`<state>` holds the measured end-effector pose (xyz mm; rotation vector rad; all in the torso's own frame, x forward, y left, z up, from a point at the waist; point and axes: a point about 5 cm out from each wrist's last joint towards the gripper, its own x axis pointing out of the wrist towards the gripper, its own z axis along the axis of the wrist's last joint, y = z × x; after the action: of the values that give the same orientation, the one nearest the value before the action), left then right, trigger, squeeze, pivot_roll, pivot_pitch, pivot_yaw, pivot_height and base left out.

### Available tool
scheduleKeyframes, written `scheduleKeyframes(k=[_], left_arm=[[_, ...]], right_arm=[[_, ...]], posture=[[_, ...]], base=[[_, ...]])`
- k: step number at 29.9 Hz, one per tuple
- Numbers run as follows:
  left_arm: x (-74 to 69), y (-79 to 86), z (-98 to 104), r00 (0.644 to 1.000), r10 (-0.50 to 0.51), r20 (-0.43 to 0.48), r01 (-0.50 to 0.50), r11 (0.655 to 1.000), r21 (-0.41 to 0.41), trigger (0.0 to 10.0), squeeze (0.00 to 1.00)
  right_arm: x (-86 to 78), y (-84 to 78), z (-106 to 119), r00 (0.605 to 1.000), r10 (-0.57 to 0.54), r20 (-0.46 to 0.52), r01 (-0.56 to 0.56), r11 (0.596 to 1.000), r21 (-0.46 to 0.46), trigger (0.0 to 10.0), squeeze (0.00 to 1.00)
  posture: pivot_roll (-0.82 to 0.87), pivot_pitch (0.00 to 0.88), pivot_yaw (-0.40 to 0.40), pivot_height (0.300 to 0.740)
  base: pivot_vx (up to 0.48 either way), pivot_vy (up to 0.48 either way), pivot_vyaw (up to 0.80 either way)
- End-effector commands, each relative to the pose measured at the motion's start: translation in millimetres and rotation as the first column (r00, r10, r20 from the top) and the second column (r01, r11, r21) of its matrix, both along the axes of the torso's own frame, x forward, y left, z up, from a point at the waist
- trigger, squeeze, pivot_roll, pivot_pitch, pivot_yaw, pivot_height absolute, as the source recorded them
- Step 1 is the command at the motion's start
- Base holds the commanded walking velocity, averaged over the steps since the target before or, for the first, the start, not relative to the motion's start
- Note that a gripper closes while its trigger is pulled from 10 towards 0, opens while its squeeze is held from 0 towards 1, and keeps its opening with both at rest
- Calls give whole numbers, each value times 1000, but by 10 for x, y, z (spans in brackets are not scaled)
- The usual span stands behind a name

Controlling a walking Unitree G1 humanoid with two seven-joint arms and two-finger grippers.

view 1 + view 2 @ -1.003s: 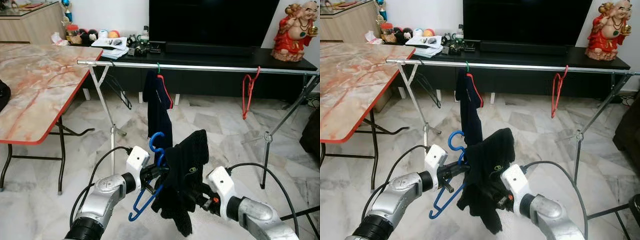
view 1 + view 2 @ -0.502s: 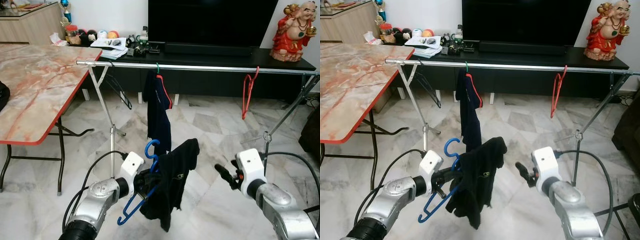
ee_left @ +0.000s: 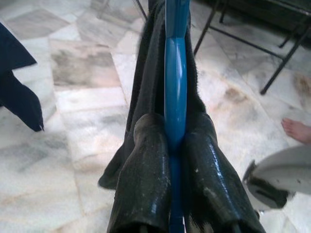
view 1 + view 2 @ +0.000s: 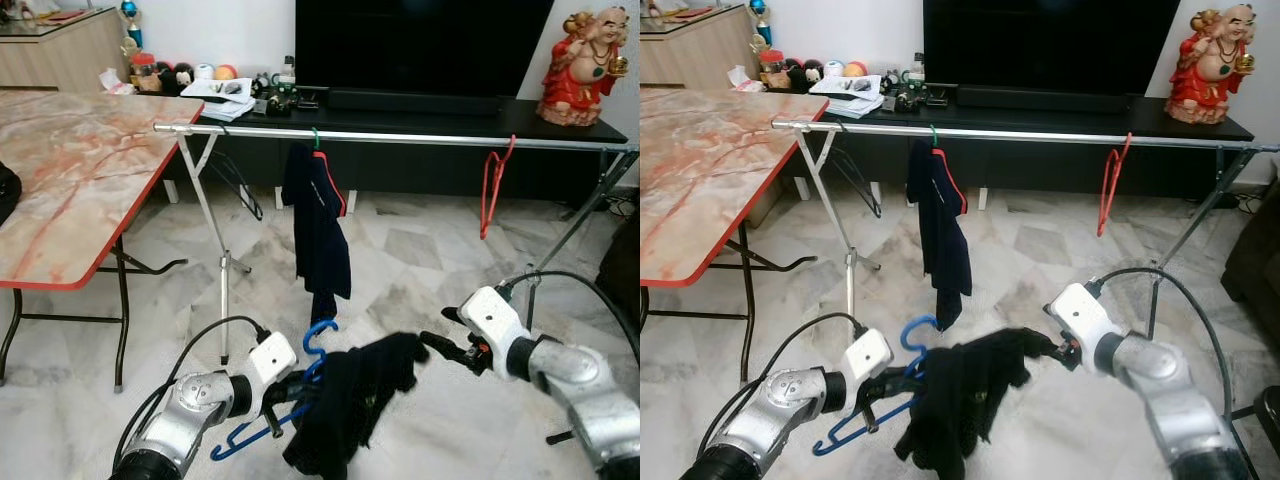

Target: Hang hanger

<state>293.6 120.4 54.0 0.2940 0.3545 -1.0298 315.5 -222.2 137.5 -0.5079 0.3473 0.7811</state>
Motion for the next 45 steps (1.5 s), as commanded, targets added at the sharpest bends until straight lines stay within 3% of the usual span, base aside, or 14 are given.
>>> scheduleKeyframes(k=[1, 4, 5, 7, 9, 11, 12, 18, 19, 23, 24, 25, 27, 45], left_arm=[[82, -53, 158, 996, -59, 68, 59, 998, -4, 10000, 0], [80, -88, 175, 988, -131, 84, 129, 991, 31, 10000, 0], [81, -121, 189, 982, -167, 90, 164, 986, 42, 10000, 0], [108, -183, 245, 976, -190, 105, 189, 982, 20, 10000, 0], [114, -192, 254, 976, -192, 107, 191, 981, 16, 10000, 0], [128, -237, 304, 970, -213, 118, 215, 977, 0, 10000, 0], [129, -244, 313, 968, -221, 121, 223, 975, 3, 10000, 0], [124, -269, 335, 956, -267, 119, 267, 964, 17, 10000, 0], [120, -272, 332, 952, -283, 119, 282, 959, 28, 10000, 0], [107, -289, 332, 945, -307, 115, 305, 952, 32, 10000, 0], [103, -296, 331, 943, -313, 113, 311, 950, 33, 10000, 0], [99, -306, 332, 941, -318, 111, 317, 948, 33, 10000, 0], [97, -311, 333, 941, -321, 110, 320, 947, 32, 10000, 0], [108, -355, 400, 923, -363, 128, 358, 932, 58, 10000, 0]], right_arm=[[-37, 60, 19, 991, 136, -22, -135, 991, 15, 10000, 0], [-55, 71, 15, 970, 232, -66, -228, 972, 59, 10000, 0], [-95, 80, -31, 948, 293, -123, -285, 956, 74, 10000, 780], [-200, 103, -118, 895, 394, -207, -382, 919, 97, 10000, 1000], [-214, 105, -132, 887, 408, -217, -396, 913, 97, 10000, 1000], [-207, 86, -249, 885, 395, -248, -400, 916, 31, 10000, 714], [-204, 83, -277, 885, 393, -251, -402, 915, 13, 10000, 0], [-184, 76, -310, 873, 409, -266, -412, 910, 48, 10000, 0], [-185, 73, -307, 862, 423, -279, -424, 904, 60, 10000, 1000], [-114, 76, -270, 883, 409, -231, -415, 909, 25, 10000, 929], [-86, 89, -247, 886, 414, -207, -418, 908, 27, 10000, 804], [-50, 115, -204, 890, 424, -167, -425, 905, 32, 10000, 180], [-23, 132, -173, 894, 426, -140, -425, 904, 35, 10000, 0], [-8, 301, -430, 874, 440, -204, -436, 897, 66, 10000, 0]], posture=[[-39, 19, -22, 740], [-34, 24, -23, 740], [-34, 24, -23, 740], [-35, 25, -22, 740], [-35, 25, -22, 740], [-38, 25, -20, 740], [-38, 25, -20, 740], [-32, 30, -26, 740], [-32, 30, -26, 740], [-32, 30, -26, 740], [-32, 30, -26, 740], [-31, 32, -28, 740], [-31, 32, -28, 740], [-11, 35, -31, 740]], base=[[0, 0, 0], [0, 0, 0], [0, 0, 0], [0, 0, 0], [0, 0, 0], [0, 0, 0], [0, 0, 0], [0, 0, 0], [0, 0, 0], [0, 0, 0], [0, 0, 0], [0, 0, 0], [0, 0, 0], [0, 0, 0]])
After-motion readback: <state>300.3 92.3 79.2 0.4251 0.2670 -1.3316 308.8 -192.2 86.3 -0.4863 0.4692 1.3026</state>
